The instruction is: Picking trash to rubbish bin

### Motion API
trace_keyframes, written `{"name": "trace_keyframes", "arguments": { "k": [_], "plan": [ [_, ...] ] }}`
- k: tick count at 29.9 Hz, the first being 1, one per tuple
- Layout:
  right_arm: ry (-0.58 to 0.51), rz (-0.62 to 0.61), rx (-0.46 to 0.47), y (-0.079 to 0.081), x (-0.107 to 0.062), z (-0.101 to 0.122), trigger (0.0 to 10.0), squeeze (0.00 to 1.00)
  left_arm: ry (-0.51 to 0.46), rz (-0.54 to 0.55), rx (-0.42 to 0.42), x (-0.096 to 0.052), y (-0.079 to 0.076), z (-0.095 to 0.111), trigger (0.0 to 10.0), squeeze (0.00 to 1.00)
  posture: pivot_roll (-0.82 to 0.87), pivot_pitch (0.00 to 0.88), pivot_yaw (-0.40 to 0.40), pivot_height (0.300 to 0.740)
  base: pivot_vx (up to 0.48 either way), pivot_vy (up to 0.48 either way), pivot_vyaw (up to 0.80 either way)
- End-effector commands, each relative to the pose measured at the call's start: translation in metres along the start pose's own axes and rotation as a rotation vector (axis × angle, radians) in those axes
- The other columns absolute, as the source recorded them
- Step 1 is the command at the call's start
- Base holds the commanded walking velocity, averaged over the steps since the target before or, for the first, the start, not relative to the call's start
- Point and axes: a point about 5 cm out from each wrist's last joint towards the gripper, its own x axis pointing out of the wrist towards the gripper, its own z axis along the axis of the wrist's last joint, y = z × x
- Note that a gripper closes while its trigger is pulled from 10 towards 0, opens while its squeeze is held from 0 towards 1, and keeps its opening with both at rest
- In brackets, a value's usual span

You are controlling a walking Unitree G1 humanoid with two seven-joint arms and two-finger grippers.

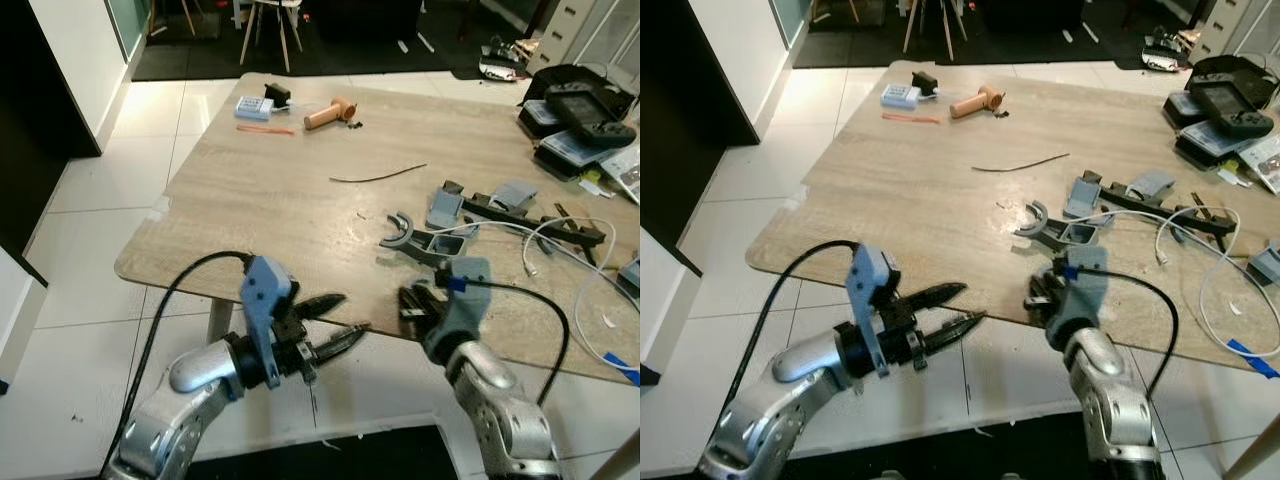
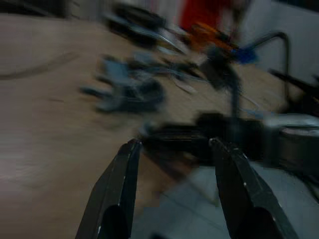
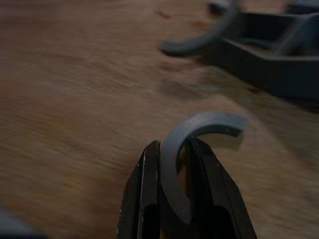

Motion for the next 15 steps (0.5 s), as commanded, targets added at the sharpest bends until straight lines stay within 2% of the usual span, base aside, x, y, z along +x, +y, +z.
{"name": "trace_keyframes", "arguments": {
  "k": [1, 2, 4, 7, 8, 9, 10, 11, 12, 14, 15],
  "plan": [
    [-0.066, 0.091, 0.035, 0.012, -0.002, 0.009, 0.0, 0.0, -0.027, 0.157, 0.002, -0.004, 0.018, 0.0, 10.0, 0.0, -0.08, 0.14, -0.002, 0.74, 0.0, 0.0, 0.0],
    [-0.097, 0.127, 0.028, 0.017, -0.001, 0.015, 0.0, 0.0, -0.033, 0.208, 0.0, -0.005, 0.024, 0.001, 10.0, 0.0, -0.08, 0.136, -0.004, 0.74, 0.0, 0.0, 0.0],
    [-0.097, 0.127, 0.028, 0.017, -0.001, 0.015, 0.0, 0.0, -0.033, 0.208, 0.0, -0.005, 0.024, 0.001, 10.0, 0.0, -0.08, 0.136, -0.004, 0.74, 0.0, 0.0, 0.0],
    [-0.147, 0.184, -0.014, 0.029, 0.001, 0.027, 0.0, 0.0, -0.061, 0.31, 0.022, -0.009, 0.036, 0.006, 10.0, 0.0, -0.08, 0.119, -0.012, 0.74, 0.0, 0.0, 0.0],
    [-0.147, 0.184, -0.014, 0.029, 0.001, 0.027, 0.0, 0.0, -0.061, 0.31, 0.022, -0.009, 0.036, 0.006, 10.0, 0.0, -0.08, 0.119, -0.012, 0.74, 0.0, 0.0, 0.0],
    [-0.163, 0.188, -0.073, 0.033, 0.002, 0.03, 6.5, 0.0, -0.059, 0.383, 0.032, -0.012, 0.043, 0.006, 10.0, 0.0, -0.08, 0.11, -0.02, 0.74, 0.0, 0.0, 0.0],
    [-0.173, 0.186, -0.14, 0.036, 0.004, 0.031, 10.0, 0.0, -0.029, 0.474, 0.067, -0.015, 0.052, 0.003, 10.0, 0.0, -0.08, 0.102, -0.029, 0.74, 0.0, 0.0, 0.0],
    [-0.175, 0.181, -0.183, 0.036, 0.006, 0.031, 10.0, 0.0, 0.01, 0.547, 0.079, -0.018, 0.059, -0.002, 10.0, 0.0, -0.08, 0.099, -0.035, 0.74, 0.0, 0.0, 0.0],
    [-0.175, 0.181, -0.183, 0.036, 0.006, 0.031, 10.0, 0.0, 0.01, 0.547, 0.079, -0.018, 0.059, -0.002, 10.0, 0.0, -0.08, 0.099, -0.035, 0.74, 0.0, 0.0, 0.0],
    [-0.178, 0.18, -0.244, 0.036, 0.009, 0.029, 10.0, 0.0, 0.048, 0.659, 0.119, -0.024, 0.069, -0.008, 10.0, 0.0, -0.08, 0.095, -0.044, 0.74, 0.0, 0.0, 0.0],
    [-0.195, 0.174, -0.3, 0.036, 0.011, 0.032, 10.0, 0.0, 0.058, 0.707, 0.144, -0.026, 0.072, -0.009, 10.0, 0.0, -0.08, 0.093, -0.053, 0.74, 0.0, 0.0, 0.0]
  ]
}}
